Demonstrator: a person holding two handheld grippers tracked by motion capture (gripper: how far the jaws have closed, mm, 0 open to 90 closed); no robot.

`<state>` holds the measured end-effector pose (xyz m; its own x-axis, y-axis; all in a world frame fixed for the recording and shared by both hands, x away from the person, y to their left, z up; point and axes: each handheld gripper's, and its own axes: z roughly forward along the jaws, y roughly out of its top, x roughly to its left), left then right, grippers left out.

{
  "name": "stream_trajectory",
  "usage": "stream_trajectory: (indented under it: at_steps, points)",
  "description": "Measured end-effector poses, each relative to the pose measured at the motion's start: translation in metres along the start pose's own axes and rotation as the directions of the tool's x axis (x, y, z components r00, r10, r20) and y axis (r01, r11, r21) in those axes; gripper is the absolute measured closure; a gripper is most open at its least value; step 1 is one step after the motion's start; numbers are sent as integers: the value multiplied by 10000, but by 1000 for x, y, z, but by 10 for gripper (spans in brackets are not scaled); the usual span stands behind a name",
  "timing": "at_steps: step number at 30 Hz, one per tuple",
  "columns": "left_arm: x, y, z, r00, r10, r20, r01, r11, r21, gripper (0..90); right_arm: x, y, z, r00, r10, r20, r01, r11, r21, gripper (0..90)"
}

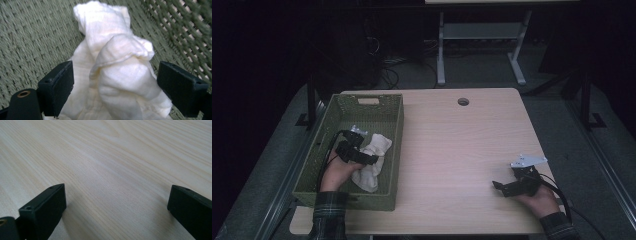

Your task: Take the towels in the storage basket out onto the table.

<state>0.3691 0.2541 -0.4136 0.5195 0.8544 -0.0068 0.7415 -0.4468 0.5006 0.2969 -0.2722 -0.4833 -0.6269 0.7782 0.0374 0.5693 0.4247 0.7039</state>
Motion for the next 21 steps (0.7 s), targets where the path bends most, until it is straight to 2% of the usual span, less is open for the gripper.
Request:
stream_trajectory:
  at_steps: [3,6,8,12,14,21]
  points:
    - [1,-1,3,10000,45,-52,-43,9994,335,146,0,0,0,10000,2,1,-2,10000,0,16]
    - [1,-2,7,9998,-69,-207,84,9972,740,148,0,0,0,10000,-6,1,6,10000,0,16]
    - [2,-3,10,9997,-155,-169,171,9948,1007,149,0,0,0,10000,-5,-3,5,10000,-1,16]
    - [3,-5,16,9992,-311,-254,346,9878,1517,149,0,0,0,10000,-9,-1,9,10000,1,16]
    - [4,-6,20,9990,-386,-224,421,9812,1881,148,0,0,0,10000,-4,-4,4,10000,0,16]
    - [4,-6,22,9978,-660,-52,657,9775,2004,153,0,0,0,10000,-7,-2,7,10000,0,16]
